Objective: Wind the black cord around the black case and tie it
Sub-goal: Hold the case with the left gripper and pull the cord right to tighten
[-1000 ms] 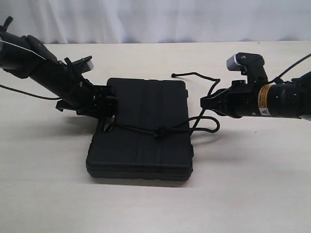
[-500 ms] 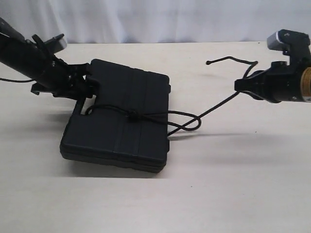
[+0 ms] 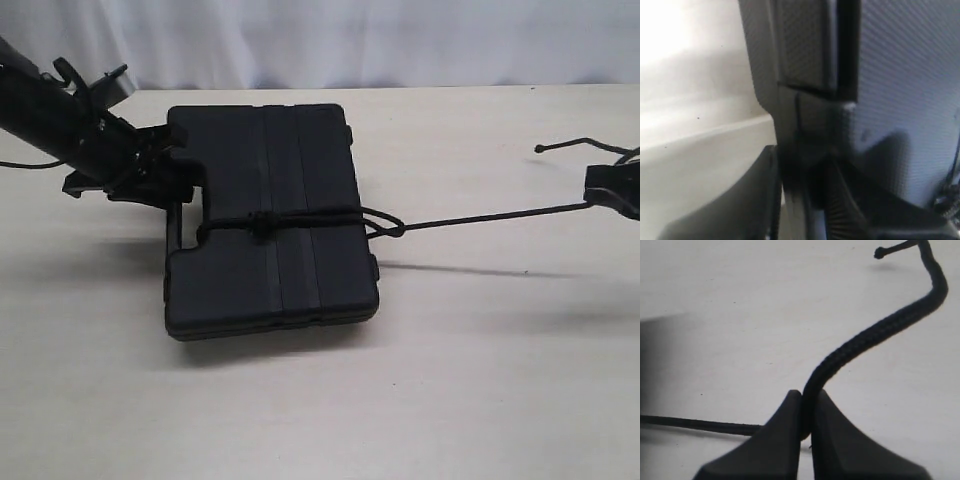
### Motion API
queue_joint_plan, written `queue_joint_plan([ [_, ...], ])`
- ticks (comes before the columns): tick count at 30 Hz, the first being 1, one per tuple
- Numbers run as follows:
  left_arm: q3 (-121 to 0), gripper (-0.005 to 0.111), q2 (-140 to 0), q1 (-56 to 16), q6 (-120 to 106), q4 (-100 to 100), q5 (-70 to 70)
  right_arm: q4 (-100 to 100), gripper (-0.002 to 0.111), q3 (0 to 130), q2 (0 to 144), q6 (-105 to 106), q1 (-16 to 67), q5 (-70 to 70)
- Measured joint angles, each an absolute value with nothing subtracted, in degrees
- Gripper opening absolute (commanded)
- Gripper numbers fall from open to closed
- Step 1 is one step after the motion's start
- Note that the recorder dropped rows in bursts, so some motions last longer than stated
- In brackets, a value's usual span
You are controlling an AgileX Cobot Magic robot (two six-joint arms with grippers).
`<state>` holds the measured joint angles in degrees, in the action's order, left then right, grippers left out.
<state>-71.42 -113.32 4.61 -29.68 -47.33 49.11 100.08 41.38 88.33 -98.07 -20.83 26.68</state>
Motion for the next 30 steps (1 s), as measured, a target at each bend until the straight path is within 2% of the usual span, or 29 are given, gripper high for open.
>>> queue_joint_plan([
  [9, -71.1, 0.0, -113.4, 7.8, -27.6, -46.0, 52.3, 100.1, 0.004, 39.7, 90.8, -98.5, -21.5, 25.2],
  [24, -71.1, 0.0, -121.7, 8.3, -31.4, -49.8, 53.6, 100.5, 0.004, 39.1, 91.4, -101.3, -21.5, 23.6],
  [27, -71.1, 0.006, -121.7, 8.7, -36.2, -53.8, 53.6, 100.5, 0.005, 39.1, 91.5, -101.3, -21.7, 24.0],
  [30, -71.1, 0.021, -121.7, 9.1, -40.1, -57.0, 53.5, 99.2, 0.016, 39.1, 92.7, -101.3, -22.2, 24.7],
])
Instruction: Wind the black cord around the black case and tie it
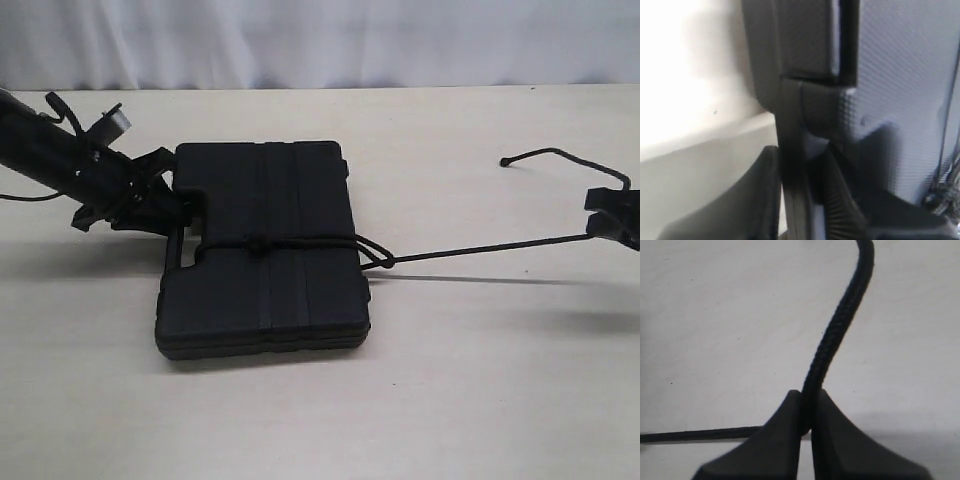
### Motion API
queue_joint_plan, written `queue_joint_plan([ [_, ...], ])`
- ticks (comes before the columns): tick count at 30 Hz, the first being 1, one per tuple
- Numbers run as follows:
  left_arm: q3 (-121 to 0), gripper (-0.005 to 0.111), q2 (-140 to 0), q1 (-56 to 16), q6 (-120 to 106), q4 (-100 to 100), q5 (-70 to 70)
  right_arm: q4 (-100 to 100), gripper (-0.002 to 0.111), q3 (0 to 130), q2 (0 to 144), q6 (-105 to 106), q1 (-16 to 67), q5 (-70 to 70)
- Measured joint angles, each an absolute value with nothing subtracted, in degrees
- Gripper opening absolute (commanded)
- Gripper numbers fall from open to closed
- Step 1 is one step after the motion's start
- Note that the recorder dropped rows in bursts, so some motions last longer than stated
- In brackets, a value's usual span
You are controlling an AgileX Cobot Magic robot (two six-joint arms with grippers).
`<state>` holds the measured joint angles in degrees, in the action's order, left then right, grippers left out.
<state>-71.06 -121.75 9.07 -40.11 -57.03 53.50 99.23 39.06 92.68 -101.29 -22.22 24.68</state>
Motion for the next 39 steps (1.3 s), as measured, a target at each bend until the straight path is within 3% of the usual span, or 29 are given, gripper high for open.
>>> queue_joint_plan([
  [4, -71.1, 0.041, -121.7, 9.6, -41.8, -57.5, 53.3, 98.6, 0.044, 39.2, 94.7, -101.3, -22.8, 26.2],
  [7, -71.1, 0.045, -121.7, 9.9, -42.5, -57.5, 53.8, 99.3, 0.056, 39.2, 95.3, -102.1, -22.8, 27.5],
  [20, -71.1, 0.044, -121.7, 9.9, -43.1, -53.8, 56.4, 99.7, 0.049, 37.6, 86.9, -106.2, -21.5, 33.6],
  [26, -71.1, 0.044, -121.7, 9.9, -43.1, -52.7, 56.4, 99.7, 0.047, 37.5, 82.5, -87.0, -5.9, 33.5],
  [31, -71.1, 0.044, -121.7, 9.9, -43.0, -52.7, 56.4, 100.0, 0.038, 37.9, 85.1, -80.8, 9.2, 15.8],
  [39, -71.1, 0.044, -121.7, 9.9, -40.8, -52.7, 52.0, 100.1, 0.038, 48.7, 94.4, -86.1, 16.3, 16.2],
])
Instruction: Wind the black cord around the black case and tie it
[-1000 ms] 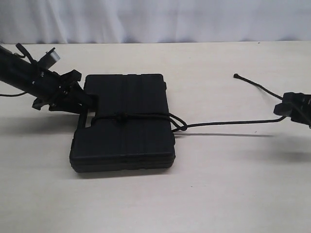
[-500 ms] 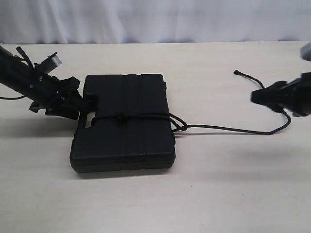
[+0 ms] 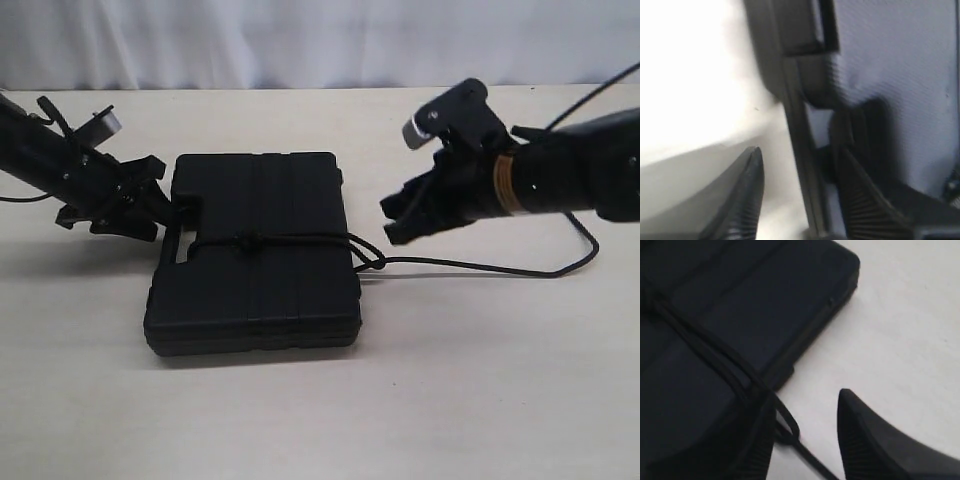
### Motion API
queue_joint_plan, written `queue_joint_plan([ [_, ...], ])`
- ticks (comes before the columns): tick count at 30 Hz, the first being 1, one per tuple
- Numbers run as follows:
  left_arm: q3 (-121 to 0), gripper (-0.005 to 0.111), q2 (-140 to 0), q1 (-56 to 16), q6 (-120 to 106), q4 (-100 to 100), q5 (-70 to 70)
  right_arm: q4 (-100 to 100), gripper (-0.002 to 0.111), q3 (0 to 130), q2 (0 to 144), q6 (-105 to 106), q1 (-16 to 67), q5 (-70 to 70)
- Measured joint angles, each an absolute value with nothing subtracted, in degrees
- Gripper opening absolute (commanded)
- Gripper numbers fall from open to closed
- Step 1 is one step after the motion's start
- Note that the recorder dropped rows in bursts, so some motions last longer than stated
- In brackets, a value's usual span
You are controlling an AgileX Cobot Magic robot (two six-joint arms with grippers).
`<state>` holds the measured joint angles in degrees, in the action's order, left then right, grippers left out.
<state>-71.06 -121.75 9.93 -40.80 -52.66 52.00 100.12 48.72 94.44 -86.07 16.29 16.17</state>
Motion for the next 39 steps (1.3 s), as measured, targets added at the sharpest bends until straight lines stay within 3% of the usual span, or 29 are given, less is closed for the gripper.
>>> queue_joint_plan([
  [5, -71.1, 0.044, -121.7, 9.9, -40.6, -52.7, 51.2, 100.0, 0.038, 60.2, 96.6, -101.1, 13.4, 31.3],
  [10, -71.1, 0.044, -121.7, 9.9, -40.6, -52.7, 50.9, 99.2, 0.029, 73.1, 103.0, -109.2, 6.2, 62.5],
  [16, -71.1, 0.044, -121.7, 9.9, -40.6, -52.7, 51.2, 99.9, 0.024, 77.1, 107.6, -108.6, 4.1, 64.3],
  [19, -71.1, 0.044, -121.7, 9.9, -40.6, -52.7, 51.6, 100.4, 0.024, 77.1, 106.3, -102.7, 4.1, 54.3],
  [21, -71.1, 0.044, -121.7, 9.9, -40.6, -52.7, 51.8, 100.6, 0.024, 76.6, 102.5, -97.2, 4.8, 31.4],
  [22, -71.1, 0.044, -121.7, 9.9, -40.6, -52.7, 51.8, 100.8, 0.024, 75.1, 99.6, -92.7, 6.4, 9.6],
  [23, -71.1, 0.044, -121.7, 9.9, -40.6, -52.7, 51.9, 100.8, 0.024, 74.4, 98.6, -89.4, 7.5, 0.3],
  [24, -71.1, 0.044, -121.7, 9.9, -40.6, -52.6, 52.0, 98.7, 0.024, 73.3, 98.4, -78.2, 9.4, -20.0],
  [25, -71.1, 0.044, -121.7, 9.9, -40.6, -52.6, 52.0, 94.8, 0.024, 73.3, 98.9, -71.3, 9.8, -25.3],
  [28, -71.1, 0.044, -121.7, 9.9, -40.6, -52.6, 51.6, 26.0, 0.024, 76.6, 105.4, 1.5, 10.1, -43.0],
  [30, -71.1, 0.044, -121.7, 9.9, -40.6, -52.6, 51.7, -9.1, 0.024, 77.3, 109.3, 46.8, 11.1, -58.7],
  [32, -71.1, 0.044, -121.7, 9.9, -40.6, -52.6, 52.1, -21.6, 0.024, 77.3, 109.6, 62.1, 13.9, -62.4],
  [39, -71.1, 0.044, -121.7, 9.6, -40.6, -52.6, 53.1, -17.8, 0.024, 71.8, 109.4, 65.8, 18.8, -45.9],
])
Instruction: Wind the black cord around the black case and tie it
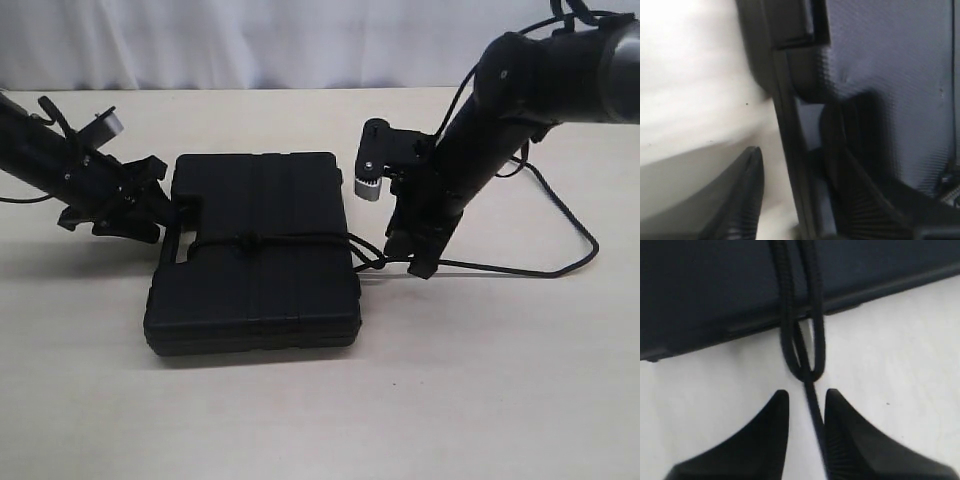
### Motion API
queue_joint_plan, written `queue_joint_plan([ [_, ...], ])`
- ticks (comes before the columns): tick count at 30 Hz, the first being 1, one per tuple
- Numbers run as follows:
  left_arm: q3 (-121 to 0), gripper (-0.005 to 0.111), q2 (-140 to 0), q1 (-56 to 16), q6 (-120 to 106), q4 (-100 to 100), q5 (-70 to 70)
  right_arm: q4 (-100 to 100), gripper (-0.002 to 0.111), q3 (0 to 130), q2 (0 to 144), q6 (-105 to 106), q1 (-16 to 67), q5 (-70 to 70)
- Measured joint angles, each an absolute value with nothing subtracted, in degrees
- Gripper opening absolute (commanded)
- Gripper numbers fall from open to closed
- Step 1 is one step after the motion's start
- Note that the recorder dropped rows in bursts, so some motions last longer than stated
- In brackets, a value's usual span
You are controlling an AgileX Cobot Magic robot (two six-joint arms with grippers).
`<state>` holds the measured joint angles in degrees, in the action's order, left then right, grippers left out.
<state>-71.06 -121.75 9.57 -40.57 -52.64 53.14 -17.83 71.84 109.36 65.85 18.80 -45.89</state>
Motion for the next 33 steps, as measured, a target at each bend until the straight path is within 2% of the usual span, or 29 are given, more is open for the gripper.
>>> queue_joint_plan([
  [3, -71.1, 0.044, -121.7, 7.5, -40.6, -51.5, 52.8, -14.3, 0.024, 69.0, 109.4, 64.7, 18.8, -40.1],
  [10, -71.1, 0.044, -121.7, 5.9, -40.6, -48.7, 49.7, -13.3, 0.024, 68.4, 113.2, 64.1, 18.8, -38.7],
  [11, -71.1, 0.043, -121.7, 5.9, -40.6, -48.7, 49.5, -13.3, 0.021, 68.4, 113.3, 64.1, 18.8, -38.5],
  [12, -71.1, 0.04, -121.7, 5.9, -40.6, -48.5, 48.8, -13.3, 0.016, 68.4, 113.3, 64.1, 18.8, -38.3],
  [13, -71.1, 0.027, -121.7, 5.9, -40.6, -48.5, 48.4, -13.3, 0.004, 68.4, 113.3, 64.1, 18.8, -38.2],
  [16, -71.1, 0.001, -121.7, 5.8, -40.0, -49.0, 48.0, -13.3, 0.004, 68.4, 113.3, 64.0, 18.8, -38.5],
  [25, -71.1, 0.0, -121.5, 5.8, -39.7, -49.8, 47.3, -11.9, 0.004, 68.4, 111.8, 61.4, 18.7, -41.0],
  [33, -71.1, 0.0, -121.2, 4.7, -39.7, -51.4, 49.1, -13.6, 0.004, 68.4, 110.2, 58.0, 13.3, -43.7],
])
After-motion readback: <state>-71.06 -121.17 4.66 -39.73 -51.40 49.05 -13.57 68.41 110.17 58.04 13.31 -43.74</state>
